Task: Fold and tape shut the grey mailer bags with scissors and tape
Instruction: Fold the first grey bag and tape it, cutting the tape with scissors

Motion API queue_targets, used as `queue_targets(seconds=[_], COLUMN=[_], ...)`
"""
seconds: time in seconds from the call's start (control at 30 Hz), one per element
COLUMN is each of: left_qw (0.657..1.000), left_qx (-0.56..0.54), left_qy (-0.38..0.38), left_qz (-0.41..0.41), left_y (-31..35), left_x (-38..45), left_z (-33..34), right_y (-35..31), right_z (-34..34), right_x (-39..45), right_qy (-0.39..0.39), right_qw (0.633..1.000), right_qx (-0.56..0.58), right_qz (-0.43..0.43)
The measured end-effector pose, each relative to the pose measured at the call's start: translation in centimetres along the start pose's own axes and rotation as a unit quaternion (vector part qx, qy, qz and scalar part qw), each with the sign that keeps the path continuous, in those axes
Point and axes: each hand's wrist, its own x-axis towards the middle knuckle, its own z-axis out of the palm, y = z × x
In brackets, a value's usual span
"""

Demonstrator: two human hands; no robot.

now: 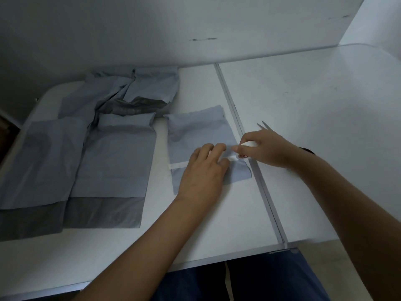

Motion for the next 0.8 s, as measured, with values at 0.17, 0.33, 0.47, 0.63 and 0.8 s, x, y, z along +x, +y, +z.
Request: queue_targets(seconds=[0.17, 0.33, 0.47, 0.63, 0.8], left_qw=[0.999, 1.000, 0.999, 0.997, 0.996], left_qx=[-0.029, -0.013, 0.008, 0.014, 0.030], left_qy=[-0.020, -0.003, -0.050, -0.070, -0.085], left_qz=[0.001, 0.002, -0.005, -0.007, -0.009], left_y=[-0.6, -0.6, -0.5, -0.3, -0.1], left_x=[-0.1, -0.7, -0.8, -0.6, -0.6], left_z=[0.9, 1.2, 0.8, 0.8, 0.6], right_y=[0.1, 0.2, 0.4, 0.4, 0.9], right_z=[0.5, 0.2, 0.0, -0.4, -0.5], right_x=[0.0, -0.1, -0.2, -0.2, -0.1], right_qy=[0.021, 0.038, 0.050, 0.056, 0.061], right_qw=[0.994, 0.988, 0.992, 0.997, 0.998], right_qx=[0.109, 0.150, 0.113, 0.050, -0.010], right_qz=[0.020, 0.027, 0.032, 0.026, -0.001])
